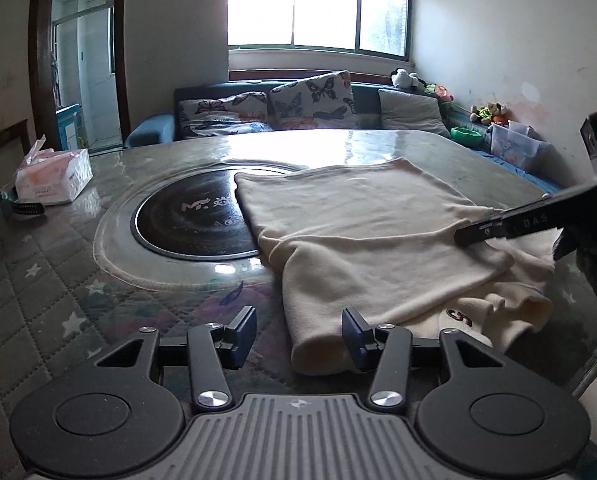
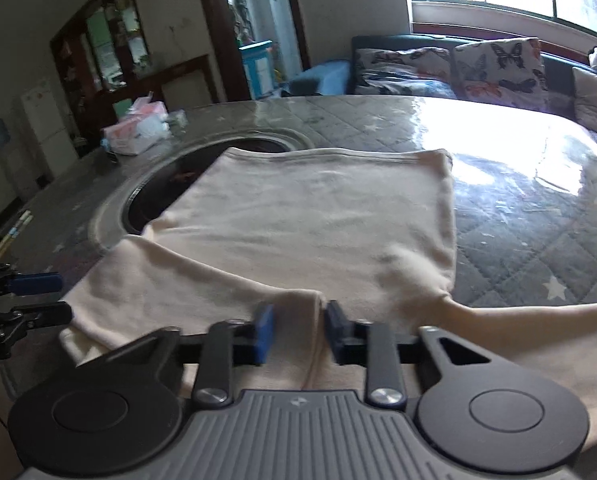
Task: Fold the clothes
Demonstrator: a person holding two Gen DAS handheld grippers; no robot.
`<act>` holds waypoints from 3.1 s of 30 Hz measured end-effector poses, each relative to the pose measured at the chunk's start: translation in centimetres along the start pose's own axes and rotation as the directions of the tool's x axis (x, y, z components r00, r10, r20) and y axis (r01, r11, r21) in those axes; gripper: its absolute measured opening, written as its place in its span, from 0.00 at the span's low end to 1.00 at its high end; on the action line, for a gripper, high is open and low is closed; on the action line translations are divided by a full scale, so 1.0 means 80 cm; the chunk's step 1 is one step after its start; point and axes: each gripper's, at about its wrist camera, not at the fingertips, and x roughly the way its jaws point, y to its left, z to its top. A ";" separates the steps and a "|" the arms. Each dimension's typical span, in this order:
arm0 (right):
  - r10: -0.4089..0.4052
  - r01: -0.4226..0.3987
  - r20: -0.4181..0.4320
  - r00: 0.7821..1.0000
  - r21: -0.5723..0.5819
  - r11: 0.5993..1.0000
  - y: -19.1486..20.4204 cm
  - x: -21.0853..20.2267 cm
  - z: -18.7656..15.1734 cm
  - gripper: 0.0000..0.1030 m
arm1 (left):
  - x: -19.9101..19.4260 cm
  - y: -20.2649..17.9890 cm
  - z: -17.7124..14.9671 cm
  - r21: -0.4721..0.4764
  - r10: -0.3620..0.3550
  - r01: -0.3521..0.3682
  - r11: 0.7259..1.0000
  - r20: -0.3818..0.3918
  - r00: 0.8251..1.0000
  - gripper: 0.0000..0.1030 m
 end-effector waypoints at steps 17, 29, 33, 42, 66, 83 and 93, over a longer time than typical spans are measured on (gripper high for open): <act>-0.052 0.086 0.222 0.974 -0.148 0.985 0.040 -0.061 0.063 0.07 | 0.002 -0.006 -0.016 0.037 -0.011 0.011 0.999 -0.006 1.000 0.26; -0.114 0.124 0.082 0.990 -0.130 0.984 0.027 -0.017 0.045 0.09 | -0.018 0.001 -0.023 0.052 0.056 -0.057 0.997 0.017 0.998 0.05; -0.126 0.129 0.033 0.991 -0.116 0.985 0.021 -0.003 0.025 0.10 | -0.022 0.013 -0.018 0.019 0.022 -0.022 1.000 -0.011 1.000 0.10; -0.059 0.068 0.072 0.996 -0.117 0.991 0.025 -0.010 0.027 0.15 | -0.007 0.007 0.043 0.005 -0.027 0.026 1.000 0.076 0.997 0.12; -0.140 0.139 0.105 0.985 0.015 0.990 -0.027 -0.078 -0.032 0.53 | 0.085 -0.030 0.059 0.073 -0.038 0.039 0.997 -0.026 0.999 0.53; -0.451 0.397 0.105 0.886 0.330 0.857 -0.178 -0.128 -0.058 0.89 | 0.084 -0.071 0.071 0.089 -0.063 0.063 0.994 -0.008 0.998 0.90; -0.511 0.438 0.047 0.859 0.451 0.778 -0.245 -0.119 -0.067 0.59 | 0.089 -0.083 0.070 0.104 -0.058 0.061 0.993 -0.028 0.998 0.93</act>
